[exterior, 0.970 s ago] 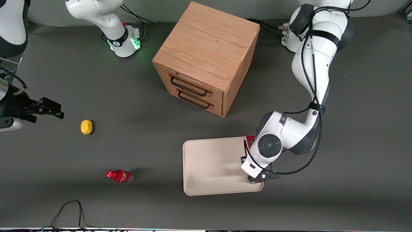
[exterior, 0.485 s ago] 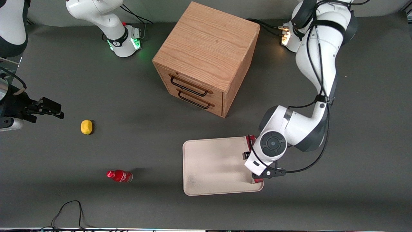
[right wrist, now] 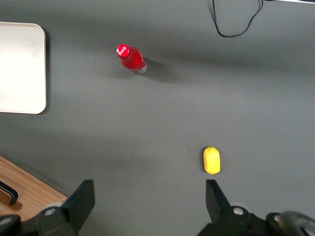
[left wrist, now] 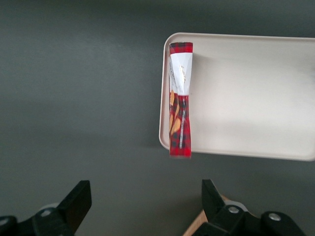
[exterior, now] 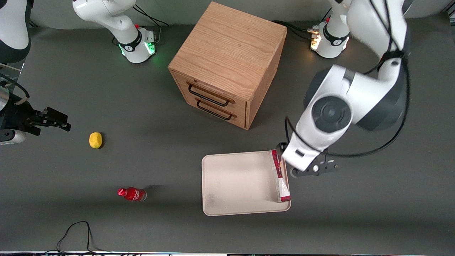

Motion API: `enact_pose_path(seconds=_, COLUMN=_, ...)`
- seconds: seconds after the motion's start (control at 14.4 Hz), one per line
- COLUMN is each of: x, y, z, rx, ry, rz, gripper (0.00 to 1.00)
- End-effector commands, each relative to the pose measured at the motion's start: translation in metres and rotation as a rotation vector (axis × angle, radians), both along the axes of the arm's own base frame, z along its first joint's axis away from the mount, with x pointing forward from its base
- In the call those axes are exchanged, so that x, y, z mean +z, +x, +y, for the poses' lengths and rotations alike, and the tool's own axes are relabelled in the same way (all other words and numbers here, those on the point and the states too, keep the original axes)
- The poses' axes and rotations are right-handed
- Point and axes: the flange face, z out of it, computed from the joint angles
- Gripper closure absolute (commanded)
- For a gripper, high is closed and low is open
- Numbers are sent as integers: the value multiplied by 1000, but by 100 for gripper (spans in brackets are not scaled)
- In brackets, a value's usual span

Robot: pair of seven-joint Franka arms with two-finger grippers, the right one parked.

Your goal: Place red cookie box on tray

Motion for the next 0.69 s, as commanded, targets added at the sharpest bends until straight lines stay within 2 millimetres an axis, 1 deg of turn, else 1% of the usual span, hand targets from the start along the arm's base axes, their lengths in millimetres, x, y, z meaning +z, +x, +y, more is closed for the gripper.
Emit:
enact_pose_path(seconds=0.0, x=53, y=-31, z=6, rx=-58, ry=4, rz=-5, gripper=0)
enact_pose_path(seconds=0.07, x=71, y=-39, z=9, rx=-80, ry=3, rz=-13, gripper=0)
enact_pose_path(seconds=0.14, x=82, y=-45, z=12, rx=-85, ry=2, rz=-18, gripper=0)
enact_pose_path(seconds=0.28, x=88, y=-52, z=16, rx=-87, ry=13, rz=-21, gripper=0)
enact_pose_path(seconds=0.35, x=86, y=-59, z=21, rx=-87, ry=30, rz=-22, gripper=0)
enact_pose_path(seconds=0.42, x=84, y=-63, z=32, rx=-75, ry=44, rz=-25, gripper=0)
enact_pose_path(seconds=0.49, x=82, y=-63, z=51, rx=-51, ry=48, rz=-40, gripper=0)
enact_pose_path(seconds=0.55, x=80, y=-63, z=66, rx=-40, ry=47, rz=-63, gripper=0)
enact_pose_path(seconds=0.62, x=75, y=-63, z=84, rx=-33, ry=51, rz=-74, gripper=0)
